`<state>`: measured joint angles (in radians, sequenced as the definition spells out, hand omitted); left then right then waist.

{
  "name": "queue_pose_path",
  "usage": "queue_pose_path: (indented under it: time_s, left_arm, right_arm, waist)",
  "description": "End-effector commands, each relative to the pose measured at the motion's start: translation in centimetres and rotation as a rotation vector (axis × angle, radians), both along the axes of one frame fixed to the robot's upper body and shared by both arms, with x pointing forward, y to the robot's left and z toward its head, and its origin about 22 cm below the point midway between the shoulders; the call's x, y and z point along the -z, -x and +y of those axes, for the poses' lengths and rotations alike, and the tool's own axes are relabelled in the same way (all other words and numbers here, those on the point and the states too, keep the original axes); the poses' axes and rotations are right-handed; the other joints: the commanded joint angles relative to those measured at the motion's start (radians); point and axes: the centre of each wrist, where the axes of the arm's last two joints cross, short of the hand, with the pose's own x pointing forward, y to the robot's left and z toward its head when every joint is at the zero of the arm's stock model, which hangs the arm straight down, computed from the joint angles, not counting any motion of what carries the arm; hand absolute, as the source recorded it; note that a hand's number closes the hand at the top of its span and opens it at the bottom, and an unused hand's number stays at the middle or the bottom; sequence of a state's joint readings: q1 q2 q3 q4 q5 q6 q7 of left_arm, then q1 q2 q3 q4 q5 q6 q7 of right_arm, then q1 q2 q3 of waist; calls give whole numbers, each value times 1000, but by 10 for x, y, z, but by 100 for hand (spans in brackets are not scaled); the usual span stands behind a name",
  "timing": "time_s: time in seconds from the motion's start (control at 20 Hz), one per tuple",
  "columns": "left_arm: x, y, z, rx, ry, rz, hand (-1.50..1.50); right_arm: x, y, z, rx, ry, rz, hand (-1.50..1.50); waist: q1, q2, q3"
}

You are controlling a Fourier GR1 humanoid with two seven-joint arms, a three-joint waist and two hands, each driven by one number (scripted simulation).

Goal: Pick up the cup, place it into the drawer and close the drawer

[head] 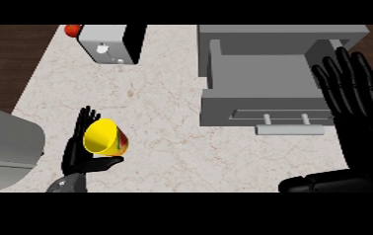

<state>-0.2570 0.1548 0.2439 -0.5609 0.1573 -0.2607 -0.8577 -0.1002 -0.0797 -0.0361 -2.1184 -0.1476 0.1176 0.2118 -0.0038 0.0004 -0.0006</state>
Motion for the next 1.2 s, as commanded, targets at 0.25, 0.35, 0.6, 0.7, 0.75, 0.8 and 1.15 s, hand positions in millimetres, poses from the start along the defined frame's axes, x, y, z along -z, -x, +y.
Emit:
queue_pose_path:
  time_s: [0.25, 0.35, 0.6, 0.7, 0.75, 0.8, 1.15]
  left_arm:
    - [2, -3, -1, 92, 130, -44, -150]
    - [-4, -23, -7, 101, 167, -51, 150]
    - [1, -18, -27, 119, 156, -132, 150]
    - [7, -15, -38, 110, 139, -153, 150]
    - [-2, -23, -23, 100, 114, -178, 150]
    - [7, -9, -36, 78, 94, -171, 150]
    - [7, -13, -20, -51, 75, -201, 150]
  right_arm:
    - [17, 10, 10, 11, -6, 21, -150]
    - [1, 4, -2, 1, -10, 6, -150]
    - [-10, 6, -17, 12, 12, 0, -150]
    - [4, -7, -8, 1, -11, -18, -150]
    - [-2, -19, -1, 8, 2, -10, -150]
    - [1, -15, -8, 20, 15, -9, -150]
    - [-5, 1, -16, 5, 4, -18, -150]
  waist:
    - [0, -1, 0]
    - [-7, 2, -1]
    - [-5, 0, 0]
    - [-5, 2, 0]
    - [-1, 3, -1]
    - [2, 1, 0]
    - [-6, 2, 0]
